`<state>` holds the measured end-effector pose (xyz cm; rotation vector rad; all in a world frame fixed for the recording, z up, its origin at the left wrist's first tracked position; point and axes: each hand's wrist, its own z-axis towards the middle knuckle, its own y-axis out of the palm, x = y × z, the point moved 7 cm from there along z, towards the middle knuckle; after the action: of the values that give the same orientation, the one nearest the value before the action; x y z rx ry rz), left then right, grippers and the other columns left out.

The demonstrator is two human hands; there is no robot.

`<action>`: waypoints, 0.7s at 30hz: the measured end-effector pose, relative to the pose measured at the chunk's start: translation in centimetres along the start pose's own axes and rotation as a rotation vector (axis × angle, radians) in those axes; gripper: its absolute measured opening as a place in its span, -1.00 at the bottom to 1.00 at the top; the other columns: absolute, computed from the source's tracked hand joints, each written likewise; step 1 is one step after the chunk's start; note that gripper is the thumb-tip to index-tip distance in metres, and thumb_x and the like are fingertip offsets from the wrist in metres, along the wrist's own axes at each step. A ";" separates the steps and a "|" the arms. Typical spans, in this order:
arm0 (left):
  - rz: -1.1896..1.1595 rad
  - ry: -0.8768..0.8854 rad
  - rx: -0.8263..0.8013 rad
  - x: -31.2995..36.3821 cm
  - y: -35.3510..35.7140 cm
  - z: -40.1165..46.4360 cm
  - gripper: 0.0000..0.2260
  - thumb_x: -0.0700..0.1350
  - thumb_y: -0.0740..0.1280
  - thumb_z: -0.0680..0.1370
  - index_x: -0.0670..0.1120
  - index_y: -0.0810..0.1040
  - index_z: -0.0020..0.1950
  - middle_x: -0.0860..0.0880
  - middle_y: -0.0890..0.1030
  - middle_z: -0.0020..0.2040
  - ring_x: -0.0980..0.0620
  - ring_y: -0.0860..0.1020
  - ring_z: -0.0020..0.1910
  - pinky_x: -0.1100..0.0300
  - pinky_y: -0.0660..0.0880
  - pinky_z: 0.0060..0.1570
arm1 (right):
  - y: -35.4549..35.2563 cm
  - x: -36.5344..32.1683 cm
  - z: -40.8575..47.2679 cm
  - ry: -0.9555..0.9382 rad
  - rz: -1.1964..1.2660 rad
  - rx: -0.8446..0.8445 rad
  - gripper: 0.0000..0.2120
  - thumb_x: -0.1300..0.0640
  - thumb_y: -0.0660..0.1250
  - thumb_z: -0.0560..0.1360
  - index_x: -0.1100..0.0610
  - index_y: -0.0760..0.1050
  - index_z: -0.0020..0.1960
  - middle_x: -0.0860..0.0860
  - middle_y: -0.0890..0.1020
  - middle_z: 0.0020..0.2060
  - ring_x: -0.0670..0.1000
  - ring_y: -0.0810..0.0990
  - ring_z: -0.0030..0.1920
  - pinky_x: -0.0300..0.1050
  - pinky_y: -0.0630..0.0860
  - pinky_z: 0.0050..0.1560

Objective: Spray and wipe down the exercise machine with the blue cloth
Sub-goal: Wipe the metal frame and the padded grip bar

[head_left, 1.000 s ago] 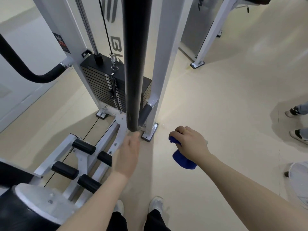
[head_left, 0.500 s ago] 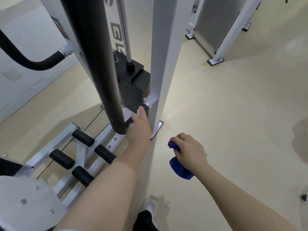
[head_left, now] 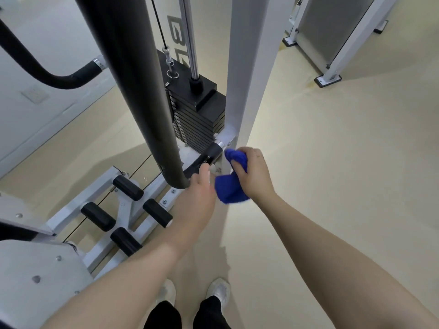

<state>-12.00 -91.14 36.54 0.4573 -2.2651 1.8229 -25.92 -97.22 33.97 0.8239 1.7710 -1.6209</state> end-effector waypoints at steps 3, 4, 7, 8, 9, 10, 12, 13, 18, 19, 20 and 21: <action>-0.240 -0.039 -0.193 -3.5 0.3 -3.4 -0.64 -0.04 0.21 0.58 -0.01 0.21 0.34 0.04 0.51 -0.22 0.10 0.45 -0.34 0.26 0.33 -0.38 | 2.5 -2.6 1.2 -0.026 0.127 0.047 -0.87 0.19 0.22 0.53 0.21 0.42 0.06 0.12 0.51 -0.03 0.07 0.48 -0.08 -0.07 0.43 -0.01; -0.254 -0.078 -0.218 -4.9 0.1 -3.8 -0.61 -0.02 0.24 0.56 0.02 0.21 0.34 0.01 0.54 -0.18 0.10 0.47 -0.31 0.24 0.36 -0.35 | 3.8 -3.8 1.2 -0.089 0.103 0.019 -0.86 0.20 0.22 0.53 0.21 0.44 0.07 0.13 0.52 -0.01 0.08 0.48 -0.05 -0.06 0.43 0.03; -0.210 -0.194 -0.160 -8.9 -1.2 -3.3 -0.64 0.02 0.27 0.54 0.00 0.27 0.28 0.02 0.54 -0.20 0.10 0.49 -0.30 0.22 0.42 -0.34 | 8.9 -5.9 -0.3 -0.360 -0.090 -0.164 -0.81 0.25 0.26 0.49 0.17 0.53 0.09 0.09 0.59 0.02 0.13 0.48 0.05 0.05 0.42 0.06; -0.243 -0.230 -0.126 -9.7 -1.9 -3.0 -0.69 0.03 0.26 0.54 0.00 0.30 0.23 0.02 0.52 -0.23 0.08 0.51 -0.31 0.20 0.46 -0.34 | 9.5 -5.8 -0.6 -0.430 -0.172 -0.186 -0.78 0.27 0.29 0.46 0.15 0.55 0.09 0.07 0.61 0.02 0.15 0.49 0.05 0.06 0.42 0.03; -0.299 -0.251 -0.075 -10.3 -2.7 -2.7 -0.73 0.04 0.26 0.54 0.00 0.31 0.17 0.01 0.51 -0.23 0.03 0.53 -0.30 0.14 0.50 -0.31 | 9.6 -5.5 -0.2 -0.495 -0.246 -0.159 -0.75 0.28 0.32 0.43 0.12 0.56 0.09 0.06 0.62 0.01 0.17 0.50 0.01 0.05 0.44 -0.01; -0.367 -0.259 -0.017 -10.7 -3.5 -2.4 -0.75 0.03 0.28 0.53 0.01 0.31 0.13 -0.01 0.51 -0.21 -0.01 0.53 -0.27 0.08 0.52 -0.26 | 9.3 -5.3 0.5 -0.555 -0.328 -0.129 -0.73 0.29 0.34 0.40 0.10 0.57 0.09 0.05 0.62 0.00 0.17 0.52 -0.03 0.03 0.44 -0.05; -0.470 -0.209 0.063 -10.5 -4.9 -1.7 -0.70 0.02 0.35 0.49 0.04 0.29 0.12 0.04 0.50 -0.10 -0.03 0.51 -0.16 0.04 0.51 -0.12 | 8.8 -5.1 2.4 -0.611 -0.536 -0.115 -0.69 0.26 0.33 0.44 0.07 0.53 0.15 0.06 0.58 0.08 0.17 0.50 0.05 0.02 0.38 0.00; -0.512 -0.163 0.070 -10.0 -5.3 -1.3 -0.65 0.02 0.38 0.47 0.08 0.27 0.12 0.11 0.47 -0.03 0.01 0.49 -0.09 0.07 0.48 -0.05 | 8.4 -4.6 3.6 -0.534 -0.595 -0.100 -0.69 0.26 0.28 0.48 0.06 0.49 0.20 0.06 0.54 0.14 0.16 0.45 0.13 0.02 0.34 0.06; -0.667 -0.053 -0.039 -9.1 -5.0 0.5 -0.67 -0.02 0.44 0.43 0.18 0.29 -0.03 0.09 0.54 -0.12 0.04 0.58 -0.15 0.16 0.52 -0.14 | 7.4 -3.4 3.4 -0.129 -0.365 0.079 -0.71 0.28 0.12 0.53 0.06 0.50 0.13 0.05 0.51 0.13 0.16 0.40 0.10 -0.05 0.35 0.00; -0.703 -0.053 -0.038 -9.2 -4.8 0.6 -0.67 -0.04 0.44 0.43 0.13 0.32 0.02 0.05 0.56 -0.11 0.03 0.59 -0.14 0.12 0.54 -0.12 | 8.9 -4.3 1.9 -0.209 -0.319 -0.018 -0.75 0.28 0.17 0.52 0.08 0.52 0.11 0.05 0.52 0.12 0.14 0.41 0.07 -0.08 0.36 -0.04; -0.736 -0.056 -0.036 -9.2 -4.8 0.6 -0.67 -0.06 0.44 0.42 0.08 0.34 0.04 0.05 0.56 -0.10 0.04 0.59 -0.12 0.11 0.53 -0.12 | 10.1 -5.1 0.3 -0.284 -0.293 -0.112 -0.76 0.28 0.21 0.50 0.09 0.53 0.11 0.04 0.52 0.12 0.12 0.42 0.04 -0.09 0.37 -0.05; -0.759 -0.058 -0.037 -9.2 -4.9 0.6 -0.66 -0.08 0.45 0.42 0.07 0.34 0.05 0.07 0.56 -0.09 0.06 0.58 -0.11 0.13 0.51 -0.12 | 10.5 -5.6 -0.7 -0.337 -0.290 -0.180 -0.74 0.29 0.24 0.49 0.08 0.52 0.13 0.02 0.51 0.15 0.10 0.43 0.04 -0.09 0.40 -0.04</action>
<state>-1.63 -91.62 37.78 1.1748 -1.7707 1.3722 -14.30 -96.15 31.76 0.2010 1.8132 -1.6329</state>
